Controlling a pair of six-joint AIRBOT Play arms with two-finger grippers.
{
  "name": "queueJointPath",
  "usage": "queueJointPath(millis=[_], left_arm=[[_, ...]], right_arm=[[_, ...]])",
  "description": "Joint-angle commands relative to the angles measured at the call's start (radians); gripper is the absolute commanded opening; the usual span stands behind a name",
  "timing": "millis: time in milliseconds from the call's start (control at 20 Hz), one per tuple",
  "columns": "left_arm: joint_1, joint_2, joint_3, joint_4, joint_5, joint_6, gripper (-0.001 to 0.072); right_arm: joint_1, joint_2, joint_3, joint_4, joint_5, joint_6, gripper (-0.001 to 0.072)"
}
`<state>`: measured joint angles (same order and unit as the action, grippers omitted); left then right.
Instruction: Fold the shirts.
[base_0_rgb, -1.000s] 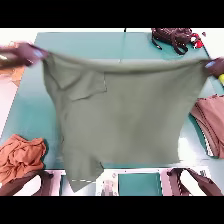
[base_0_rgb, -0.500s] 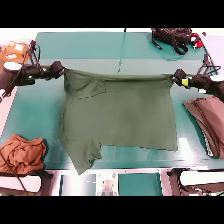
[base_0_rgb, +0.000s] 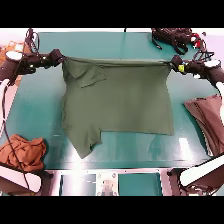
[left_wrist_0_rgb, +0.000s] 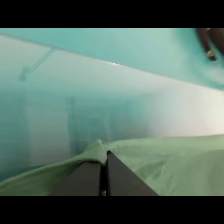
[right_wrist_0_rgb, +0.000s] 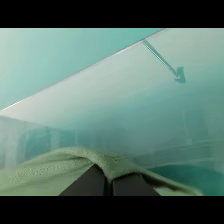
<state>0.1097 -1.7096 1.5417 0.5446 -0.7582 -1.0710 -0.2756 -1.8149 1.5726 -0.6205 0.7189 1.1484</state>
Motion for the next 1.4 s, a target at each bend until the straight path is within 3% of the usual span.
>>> queueJointPath(millis=[0,200,350,600,1000,1050,1100,1150,1200,1350], left_arm=[[0.0,-0.007,0.014,0.14,-0.058,-0.051,0.0023],[0.0,-0.007,0.014,0.3,-0.254,-0.107,0.0023],[-0.001,-0.007,0.012,0.402,-0.367,-0.143,0.0023],[-0.001,-0.007,-0.072,0.436,-0.402,-0.154,0.0023],[-0.001,-0.007,-0.151,0.401,-0.359,-0.154,0.0023],[-0.001,-0.007,-0.151,0.388,-0.361,-0.154,0.0024],[-0.001,-0.006,-0.15,0.377,-0.375,-0.155,0.0042],[-0.001,-0.005,-0.149,0.375,-0.4,-0.157,0.0334],[-0.001,-0.005,-0.139,0.377,-0.446,-0.17,0.0627],[0.016,-0.005,-0.066,0.377,-0.624,-0.224,0.064]], right_arm=[[-0.007,-0.024,0.029,-0.047,0.077,0.008,0.0015],[-0.048,-0.002,0.024,-0.304,0.322,0.135,0.0012],[-0.05,0.053,-0.053,-0.468,0.394,0.18,0.0012],[-0.049,0.105,-0.191,-0.498,0.392,0.18,0.0013],[-0.048,0.104,-0.229,-0.488,0.411,0.222,0.0016],[-0.05,0.105,-0.228,-0.488,0.426,0.232,0.0043],[-0.051,0.105,-0.223,-0.495,0.452,0.232,0.0224],[-0.051,0.105,-0.205,-0.524,0.497,0.24,0.035],[-0.053,0.107,-0.177,-0.569,0.558,0.268,0.0359],[-0.064,0.148,-0.095,-0.731,0.719,0.368,0.0358]])
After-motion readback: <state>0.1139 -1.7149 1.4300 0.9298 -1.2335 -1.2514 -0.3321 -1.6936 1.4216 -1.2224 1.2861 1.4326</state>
